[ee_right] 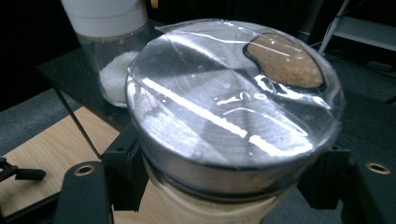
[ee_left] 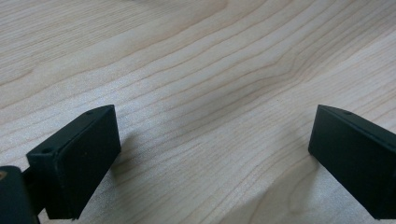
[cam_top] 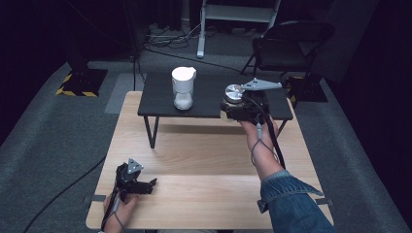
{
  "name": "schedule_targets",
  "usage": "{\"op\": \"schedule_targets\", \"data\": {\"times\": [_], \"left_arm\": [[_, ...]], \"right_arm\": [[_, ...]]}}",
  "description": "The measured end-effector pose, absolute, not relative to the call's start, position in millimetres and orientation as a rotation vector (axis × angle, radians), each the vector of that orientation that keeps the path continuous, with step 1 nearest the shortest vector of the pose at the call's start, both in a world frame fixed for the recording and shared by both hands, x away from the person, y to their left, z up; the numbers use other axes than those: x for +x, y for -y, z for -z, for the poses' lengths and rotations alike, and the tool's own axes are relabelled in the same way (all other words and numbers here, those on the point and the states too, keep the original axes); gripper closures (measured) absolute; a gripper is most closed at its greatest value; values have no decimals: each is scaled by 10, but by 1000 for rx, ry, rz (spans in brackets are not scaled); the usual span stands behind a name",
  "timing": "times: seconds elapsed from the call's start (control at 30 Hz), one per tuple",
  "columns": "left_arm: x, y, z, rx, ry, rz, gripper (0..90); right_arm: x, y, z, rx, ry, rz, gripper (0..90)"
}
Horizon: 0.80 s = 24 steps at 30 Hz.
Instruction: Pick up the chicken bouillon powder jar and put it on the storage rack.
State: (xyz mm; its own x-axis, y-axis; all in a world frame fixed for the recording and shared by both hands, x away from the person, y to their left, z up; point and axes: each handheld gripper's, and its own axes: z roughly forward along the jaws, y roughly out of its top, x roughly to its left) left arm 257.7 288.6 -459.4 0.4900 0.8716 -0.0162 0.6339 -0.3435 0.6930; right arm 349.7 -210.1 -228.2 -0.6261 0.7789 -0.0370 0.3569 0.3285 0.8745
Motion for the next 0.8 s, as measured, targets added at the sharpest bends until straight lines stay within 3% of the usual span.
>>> {"op": "schedule_targets", "data": {"times": [0.3, 0.73, 0.8], "left_arm": [[2574, -2883, 4598, 2089, -1238, -477, 21], [2578, -2882, 4597, 2090, -1239, -479, 20], [2578, -2881, 4596, 2089, -1240, -479, 20]], "right_arm": [[3727, 1823, 2282, 1002, -2139, -1189, 305], [3964, 1823, 2446, 1048, -2144, -1237, 301], [3969, 1854, 2462, 1040, -2149, -1251, 215]]}}
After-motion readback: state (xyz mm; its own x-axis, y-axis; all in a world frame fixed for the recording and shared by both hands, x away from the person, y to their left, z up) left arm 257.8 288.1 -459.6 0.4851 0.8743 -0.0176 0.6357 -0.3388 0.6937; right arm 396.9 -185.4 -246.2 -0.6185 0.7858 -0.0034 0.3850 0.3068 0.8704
